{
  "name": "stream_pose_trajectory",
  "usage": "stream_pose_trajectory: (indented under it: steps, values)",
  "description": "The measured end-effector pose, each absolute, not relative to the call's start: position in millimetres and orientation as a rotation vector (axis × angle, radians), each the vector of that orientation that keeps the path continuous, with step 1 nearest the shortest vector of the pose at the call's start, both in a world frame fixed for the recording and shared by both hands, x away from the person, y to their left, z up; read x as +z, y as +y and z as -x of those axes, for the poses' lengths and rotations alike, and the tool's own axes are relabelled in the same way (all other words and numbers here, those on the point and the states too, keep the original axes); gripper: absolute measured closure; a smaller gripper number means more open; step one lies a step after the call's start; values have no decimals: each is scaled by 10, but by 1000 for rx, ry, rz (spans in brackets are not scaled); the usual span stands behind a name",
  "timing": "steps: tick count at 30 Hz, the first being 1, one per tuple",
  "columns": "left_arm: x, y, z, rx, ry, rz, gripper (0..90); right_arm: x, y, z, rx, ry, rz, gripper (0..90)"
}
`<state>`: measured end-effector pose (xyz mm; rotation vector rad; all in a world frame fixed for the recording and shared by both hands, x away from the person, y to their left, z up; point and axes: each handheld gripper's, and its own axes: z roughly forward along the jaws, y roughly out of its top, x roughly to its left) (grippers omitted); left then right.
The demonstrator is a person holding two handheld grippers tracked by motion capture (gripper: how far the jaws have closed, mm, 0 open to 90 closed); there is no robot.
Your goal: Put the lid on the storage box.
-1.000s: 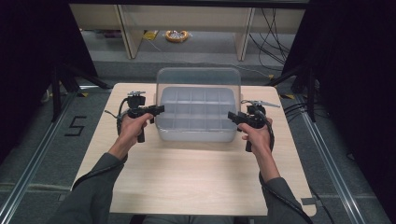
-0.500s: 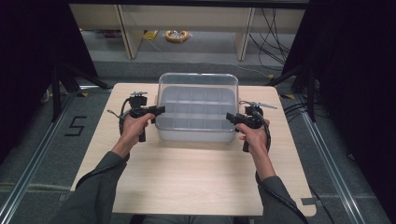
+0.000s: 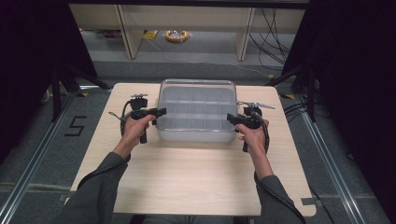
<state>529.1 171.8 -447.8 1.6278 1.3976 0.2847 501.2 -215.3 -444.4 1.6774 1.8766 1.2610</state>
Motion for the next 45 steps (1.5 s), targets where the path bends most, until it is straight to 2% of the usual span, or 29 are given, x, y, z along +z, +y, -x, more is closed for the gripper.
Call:
stream_pose_trajectory:
  steps: [6,21,23,24,25,26,41,45]
  values:
    - [-4471,1681,-5282,328,1380,-1673,469,-4434,-2137,-4989,1275,1862,-1715,492]
    - [-4477,1665,-5282,355,1394,-1684,450,-4441,-2128,-5000,1274,1859,-1675,482]
    - [-4514,1619,-5275,427,1378,-1737,524,-4440,-2122,-5012,1267,1843,-1674,461]
    - [-4528,1614,-5272,420,1388,-1727,484,-4429,-2104,-5007,1270,1828,-1718,463]
    - [-4538,1611,-5276,400,1390,-1721,477,-4420,-2112,-5005,1220,1856,-1646,520]
    - [-4542,1616,-5277,398,1391,-1715,471,-4406,-2101,-5000,1149,1876,-1599,511]
    - [-4549,1674,-5280,342,1411,-1692,497,-4439,-2121,-4969,1215,1864,-1726,499]
    - [-4532,1681,-5261,330,1414,-1679,484,-4485,-2181,-4979,1219,1891,-1654,497]
